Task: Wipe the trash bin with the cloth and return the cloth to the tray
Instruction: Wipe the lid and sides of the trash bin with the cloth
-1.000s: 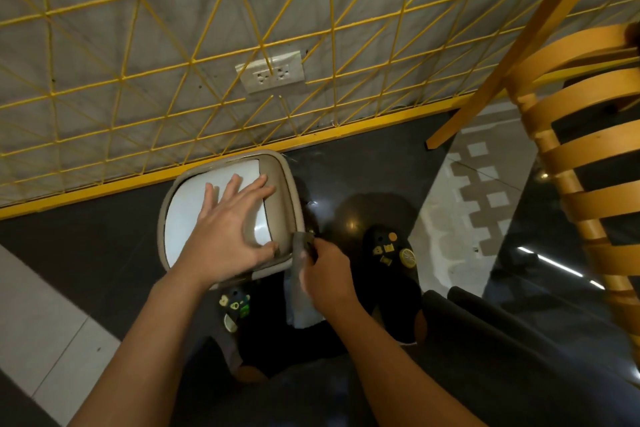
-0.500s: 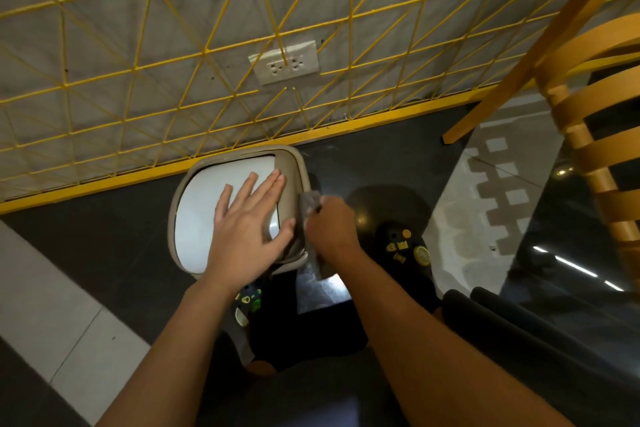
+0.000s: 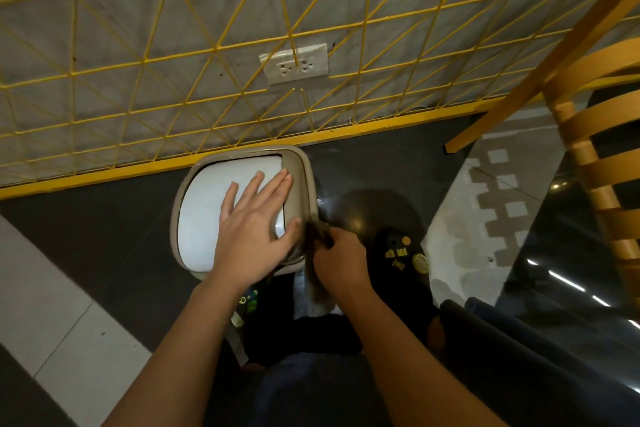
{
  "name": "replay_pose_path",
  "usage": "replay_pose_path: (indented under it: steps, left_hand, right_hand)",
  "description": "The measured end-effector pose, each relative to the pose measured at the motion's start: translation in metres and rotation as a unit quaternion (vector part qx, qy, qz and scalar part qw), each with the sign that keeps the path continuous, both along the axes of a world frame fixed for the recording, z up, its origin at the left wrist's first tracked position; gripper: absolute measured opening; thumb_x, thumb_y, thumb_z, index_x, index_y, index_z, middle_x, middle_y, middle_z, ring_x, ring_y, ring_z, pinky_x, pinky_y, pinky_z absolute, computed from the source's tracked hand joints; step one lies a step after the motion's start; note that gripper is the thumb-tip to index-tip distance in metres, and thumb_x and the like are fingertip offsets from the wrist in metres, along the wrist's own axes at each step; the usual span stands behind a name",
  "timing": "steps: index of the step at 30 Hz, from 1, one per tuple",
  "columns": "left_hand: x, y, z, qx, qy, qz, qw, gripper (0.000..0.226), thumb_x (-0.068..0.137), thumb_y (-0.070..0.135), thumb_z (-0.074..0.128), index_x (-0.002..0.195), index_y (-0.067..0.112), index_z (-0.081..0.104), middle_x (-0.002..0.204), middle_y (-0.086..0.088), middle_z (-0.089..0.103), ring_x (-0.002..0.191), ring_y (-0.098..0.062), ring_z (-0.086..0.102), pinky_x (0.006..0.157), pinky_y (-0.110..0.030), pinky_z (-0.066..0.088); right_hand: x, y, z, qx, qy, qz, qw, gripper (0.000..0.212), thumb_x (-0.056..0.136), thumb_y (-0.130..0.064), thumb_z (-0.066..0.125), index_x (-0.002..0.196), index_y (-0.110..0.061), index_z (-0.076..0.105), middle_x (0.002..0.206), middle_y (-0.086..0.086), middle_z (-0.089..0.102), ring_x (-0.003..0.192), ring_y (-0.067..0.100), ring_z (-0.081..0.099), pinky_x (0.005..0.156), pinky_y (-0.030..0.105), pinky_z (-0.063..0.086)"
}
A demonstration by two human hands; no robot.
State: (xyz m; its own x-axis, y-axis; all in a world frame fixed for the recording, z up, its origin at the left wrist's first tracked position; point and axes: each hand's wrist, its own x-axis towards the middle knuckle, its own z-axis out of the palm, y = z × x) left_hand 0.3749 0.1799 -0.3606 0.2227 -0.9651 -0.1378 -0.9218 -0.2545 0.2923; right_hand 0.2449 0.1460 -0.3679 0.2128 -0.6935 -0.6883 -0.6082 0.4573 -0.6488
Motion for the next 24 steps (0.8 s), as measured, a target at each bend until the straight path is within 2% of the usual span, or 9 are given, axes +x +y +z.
replay_pose_path:
  steps: [3, 9, 12, 16, 19, 24]
  left_hand:
    - [0.001, -0.001, 0.0, 0.002, -0.001, -0.001, 1.0, 0.072, 0.078, 0.058, 0.02, 0.143, 0.028, 0.029, 0.151, 0.01, 0.027, 0.142, -0.014, 0.015, 0.115, -0.037, 0.0]
    - [0.0, -0.003, -0.001, -0.007, -0.015, -0.004, 1.0, 0.069, 0.078, 0.054, 0.026, 0.141, 0.025, 0.035, 0.149, 0.007, 0.033, 0.141, -0.019, 0.022, 0.113, -0.038, 0.003]
    - [0.002, -0.002, -0.001, -0.007, -0.02, -0.005, 1.0, 0.068, 0.078, 0.053, 0.028, 0.14, 0.025, 0.037, 0.148, 0.009, 0.035, 0.14, -0.019, 0.024, 0.113, -0.037, 0.004]
    - [0.001, -0.003, 0.001, -0.003, -0.025, -0.007, 1.0, 0.07, 0.078, 0.054, 0.024, 0.141, 0.025, 0.035, 0.148, 0.009, 0.034, 0.141, -0.019, 0.023, 0.114, -0.037, 0.003]
    - [0.002, -0.003, 0.001, 0.001, -0.02, -0.006, 1.0, 0.073, 0.076, 0.056, 0.021, 0.142, 0.027, 0.032, 0.149, 0.011, 0.031, 0.142, -0.016, 0.019, 0.114, -0.035, 0.0]
    - [0.003, -0.004, 0.0, -0.003, -0.003, -0.003, 1.0, 0.076, 0.072, 0.056, 0.021, 0.142, 0.028, 0.032, 0.149, 0.012, 0.031, 0.142, -0.015, 0.019, 0.113, -0.034, 0.0]
  right_hand:
    - [0.012, -0.021, 0.002, -0.038, 0.001, 0.005, 0.999, 0.026, 0.09, -0.002, 0.045, 0.109, -0.003, 0.063, 0.107, 0.014, 0.066, 0.101, 0.025, 0.062, 0.076, 0.02, 0.044]
    - [0.022, -0.044, 0.003, -0.08, 0.02, 0.043, 0.996, 0.024, 0.088, -0.002, 0.046, 0.108, 0.001, 0.06, 0.109, 0.017, 0.063, 0.102, 0.028, 0.059, 0.077, 0.023, 0.04]
    - [0.017, -0.029, -0.002, -0.075, 0.028, 0.042, 0.996, 0.026, 0.09, -0.006, 0.047, 0.111, -0.002, 0.061, 0.108, 0.016, 0.066, 0.101, 0.028, 0.062, 0.081, 0.027, 0.047]
    - [0.01, -0.016, -0.004, -0.055, 0.031, 0.042, 0.997, 0.023, 0.09, -0.007, 0.048, 0.107, -0.002, 0.063, 0.103, 0.015, 0.067, 0.095, 0.027, 0.064, 0.072, 0.024, 0.047]
    - [0.017, -0.024, -0.001, -0.086, 0.034, 0.042, 0.995, 0.025, 0.089, -0.004, 0.047, 0.109, -0.003, 0.063, 0.106, 0.015, 0.067, 0.101, 0.028, 0.062, 0.082, 0.027, 0.047]
    - [0.041, -0.067, 0.003, -0.127, 0.044, 0.069, 0.989, 0.027, 0.091, -0.005, 0.045, 0.111, -0.002, 0.063, 0.113, 0.017, 0.065, 0.107, 0.031, 0.058, 0.084, 0.029, 0.044]
